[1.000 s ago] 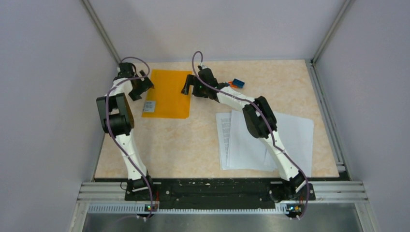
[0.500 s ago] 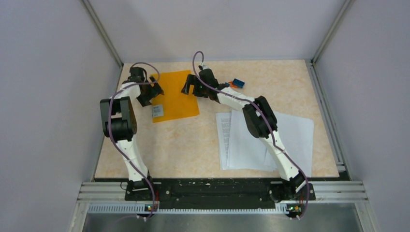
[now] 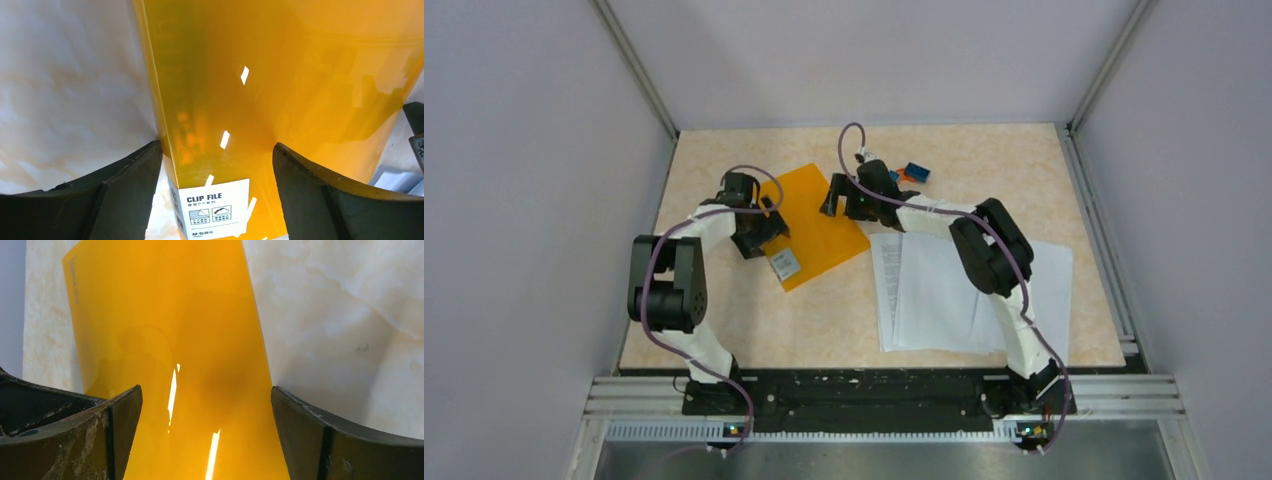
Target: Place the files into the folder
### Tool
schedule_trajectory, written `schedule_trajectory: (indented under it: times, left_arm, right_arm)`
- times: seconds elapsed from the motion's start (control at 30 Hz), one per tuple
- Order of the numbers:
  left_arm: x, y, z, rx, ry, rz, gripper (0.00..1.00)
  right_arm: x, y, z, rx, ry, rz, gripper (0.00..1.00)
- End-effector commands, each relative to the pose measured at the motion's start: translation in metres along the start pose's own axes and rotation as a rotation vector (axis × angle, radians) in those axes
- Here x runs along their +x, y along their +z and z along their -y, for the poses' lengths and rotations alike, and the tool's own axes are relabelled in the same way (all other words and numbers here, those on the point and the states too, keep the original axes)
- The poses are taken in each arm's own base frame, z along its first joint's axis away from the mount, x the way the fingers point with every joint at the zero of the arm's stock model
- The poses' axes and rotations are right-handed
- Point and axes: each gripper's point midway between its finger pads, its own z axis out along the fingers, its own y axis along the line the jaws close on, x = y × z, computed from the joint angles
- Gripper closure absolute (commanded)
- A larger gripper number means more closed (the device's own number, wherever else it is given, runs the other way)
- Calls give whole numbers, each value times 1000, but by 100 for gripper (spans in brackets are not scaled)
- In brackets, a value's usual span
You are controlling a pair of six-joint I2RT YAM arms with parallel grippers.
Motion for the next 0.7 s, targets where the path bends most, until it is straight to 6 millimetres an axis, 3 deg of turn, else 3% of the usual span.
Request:
schedule_trajectory:
  times: [0.0,0.3,0.67]
  left_arm:
    - [38,-11,7,42,-68,-62,18]
    - [49,-13,-1,46,-72,-51,23]
    - [49,-15,-2,55,-29,-50,24]
  right_arm:
    - [71,-24,1,10,18,-205,1]
    - [84,-53,-37,-138,32,-282,1]
    - [74,-90,-89,-350,27,-349,1]
